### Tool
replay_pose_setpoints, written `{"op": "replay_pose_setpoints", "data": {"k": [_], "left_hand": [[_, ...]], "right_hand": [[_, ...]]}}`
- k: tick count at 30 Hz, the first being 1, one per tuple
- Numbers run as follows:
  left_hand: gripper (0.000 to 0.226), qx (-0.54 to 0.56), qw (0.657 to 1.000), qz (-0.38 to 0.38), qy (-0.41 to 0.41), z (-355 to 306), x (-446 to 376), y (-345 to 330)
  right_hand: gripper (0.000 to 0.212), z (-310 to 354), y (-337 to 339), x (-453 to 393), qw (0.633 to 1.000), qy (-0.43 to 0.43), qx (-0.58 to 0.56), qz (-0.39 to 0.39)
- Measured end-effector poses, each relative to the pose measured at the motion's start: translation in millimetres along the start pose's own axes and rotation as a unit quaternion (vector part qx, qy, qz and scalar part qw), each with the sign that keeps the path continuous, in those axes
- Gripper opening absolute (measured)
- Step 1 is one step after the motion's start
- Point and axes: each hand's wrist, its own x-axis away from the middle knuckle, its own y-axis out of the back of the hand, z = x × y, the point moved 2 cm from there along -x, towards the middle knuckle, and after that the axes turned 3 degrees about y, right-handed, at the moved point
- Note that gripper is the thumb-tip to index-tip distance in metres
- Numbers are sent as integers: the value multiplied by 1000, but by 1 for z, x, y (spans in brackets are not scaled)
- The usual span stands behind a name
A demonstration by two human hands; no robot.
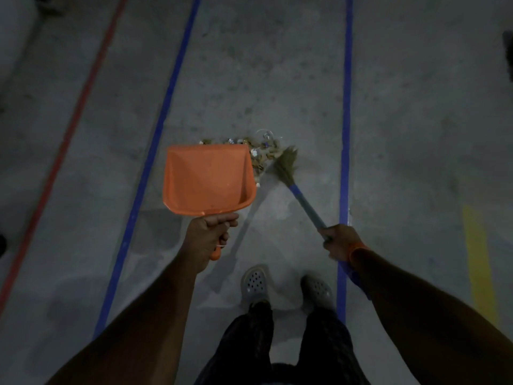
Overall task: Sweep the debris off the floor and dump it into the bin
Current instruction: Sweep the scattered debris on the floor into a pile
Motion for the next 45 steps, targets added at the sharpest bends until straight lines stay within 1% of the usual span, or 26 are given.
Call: {"op": "replay_pose_setpoints", "data": {"k": [2,6,10,14,16,21,23,26,30,34,38,42,45], "left_hand": [[30,8,1000,-26,3,0,9,-7],[26,22,996,-79,20,0,32,-31],[28,31,994,-104,12,4,48,-63],[28,51,990,-130,6,10,56,-94],[29,65,988,-137,4,16,60,-105],[27,67,986,-152,20,29,65,-121],[26,68,984,-165,22,27,68,-127],[29,71,981,-179,12,24,72,-130],[33,75,980,-186,16,28,76,-122],[34,74,978,-193,11,23,87,-117],[30,77,976,-204,8,17,100,-115],[27,82,975,-205,-2,14,113,-117],[26,84,974,-210,-4,17,121,-118]], "right_hand": [[40,-8,8,2,999,28,8,14],[42,-39,38,21,995,78,63,-4],[45,-73,81,24,992,93,79,-14],[45,-81,124,1,991,96,84,-28],[43,-76,141,-19,990,102,97,-29],[42,-26,165,-67,965,148,216,-3],[44,-4,167,-83,963,154,223,2],[45,19,161,-101,966,149,211,33],[45,28,151,-97,958,169,220,73],[44,3,140,-67,965,182,176,66],[45,-29,139,-20,981,168,80,52],[46,-44,135,26,983,178,16,40],[44,-47,121,51,980,180,-74,36]]}}
